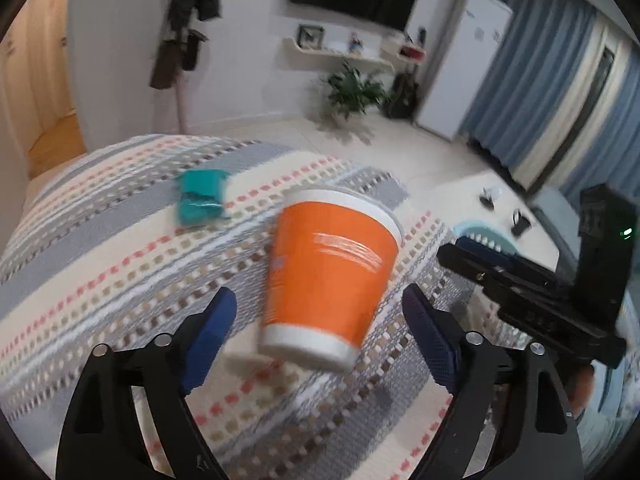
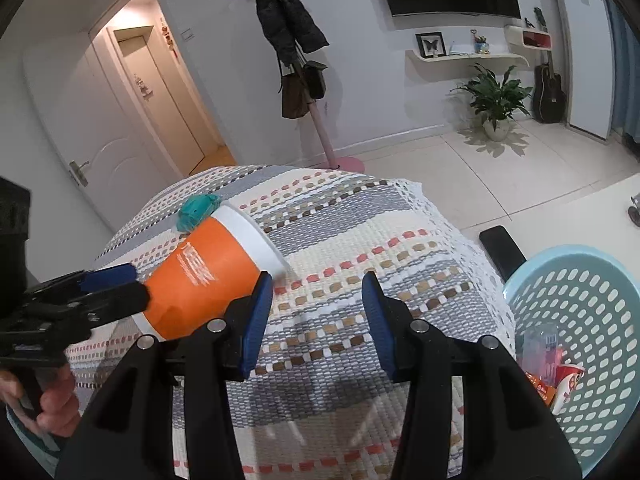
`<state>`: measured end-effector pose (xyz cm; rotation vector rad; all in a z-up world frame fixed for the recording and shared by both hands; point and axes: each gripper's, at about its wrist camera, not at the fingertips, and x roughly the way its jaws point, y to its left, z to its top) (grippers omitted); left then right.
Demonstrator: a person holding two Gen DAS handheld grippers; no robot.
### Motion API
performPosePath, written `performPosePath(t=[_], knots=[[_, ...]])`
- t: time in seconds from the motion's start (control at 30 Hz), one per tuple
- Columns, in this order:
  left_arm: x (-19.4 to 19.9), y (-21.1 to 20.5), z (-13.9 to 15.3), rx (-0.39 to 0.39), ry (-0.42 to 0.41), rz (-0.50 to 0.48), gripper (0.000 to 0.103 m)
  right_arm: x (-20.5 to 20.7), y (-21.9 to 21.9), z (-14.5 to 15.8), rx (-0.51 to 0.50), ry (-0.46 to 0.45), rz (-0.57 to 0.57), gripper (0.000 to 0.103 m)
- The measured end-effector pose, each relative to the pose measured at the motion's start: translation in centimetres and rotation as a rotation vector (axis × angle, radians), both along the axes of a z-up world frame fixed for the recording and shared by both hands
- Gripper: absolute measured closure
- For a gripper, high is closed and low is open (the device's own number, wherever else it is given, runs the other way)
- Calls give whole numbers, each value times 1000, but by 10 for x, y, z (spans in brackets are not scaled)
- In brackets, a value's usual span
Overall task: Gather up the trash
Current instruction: 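Grasp the orange paper cup by its body with the left tool, then grasp the teal packet with right tool while left tool holds the orange cup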
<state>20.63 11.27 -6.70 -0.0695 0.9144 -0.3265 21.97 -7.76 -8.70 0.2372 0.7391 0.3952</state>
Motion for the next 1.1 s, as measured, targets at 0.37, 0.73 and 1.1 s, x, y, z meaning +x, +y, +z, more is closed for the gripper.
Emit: performPosePath(t=[0.37,0.73,1.1], knots=[[19,-34,-19,160,-2,7,31,2,1,0,7,12,18,60],[-48,48,1,27,-75,343,32,6,44,-1,-111,49,153,60],[-75,113,3,43,-192,612,31,64,161,10,-168,83,334,45]])
